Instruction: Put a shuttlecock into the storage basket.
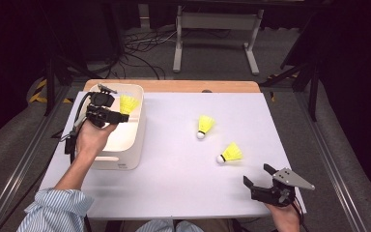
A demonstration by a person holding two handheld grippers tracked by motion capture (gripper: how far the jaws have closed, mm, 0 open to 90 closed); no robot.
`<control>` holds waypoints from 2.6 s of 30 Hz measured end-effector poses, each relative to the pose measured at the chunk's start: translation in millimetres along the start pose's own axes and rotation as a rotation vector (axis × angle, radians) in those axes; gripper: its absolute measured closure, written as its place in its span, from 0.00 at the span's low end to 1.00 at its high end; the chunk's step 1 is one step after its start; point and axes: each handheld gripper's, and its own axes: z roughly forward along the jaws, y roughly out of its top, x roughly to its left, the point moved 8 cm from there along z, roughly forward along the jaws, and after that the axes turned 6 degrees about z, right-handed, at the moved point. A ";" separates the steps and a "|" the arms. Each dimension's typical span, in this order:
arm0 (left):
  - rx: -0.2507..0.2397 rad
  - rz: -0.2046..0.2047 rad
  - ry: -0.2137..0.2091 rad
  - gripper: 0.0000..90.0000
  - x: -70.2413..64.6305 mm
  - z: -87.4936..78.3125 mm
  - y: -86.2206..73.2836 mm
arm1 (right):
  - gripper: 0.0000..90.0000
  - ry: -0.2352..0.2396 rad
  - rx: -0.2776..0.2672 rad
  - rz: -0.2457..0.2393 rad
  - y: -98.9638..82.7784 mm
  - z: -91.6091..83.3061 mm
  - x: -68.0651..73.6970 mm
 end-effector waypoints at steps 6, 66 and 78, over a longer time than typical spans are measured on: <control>0.003 -0.007 0.017 0.72 6.7 6.3 4.8 | 0.11 -0.006 0.000 0.006 0.0 -0.4 -1.0; 0.164 -0.034 0.065 0.57 38.1 47.8 2.2 | 0.11 -0.008 -0.001 0.004 0.2 -1.1 -1.0; 0.108 -0.025 0.091 0.45 33.0 33.7 7.2 | 0.11 -0.010 -0.001 0.004 0.3 -1.2 -1.1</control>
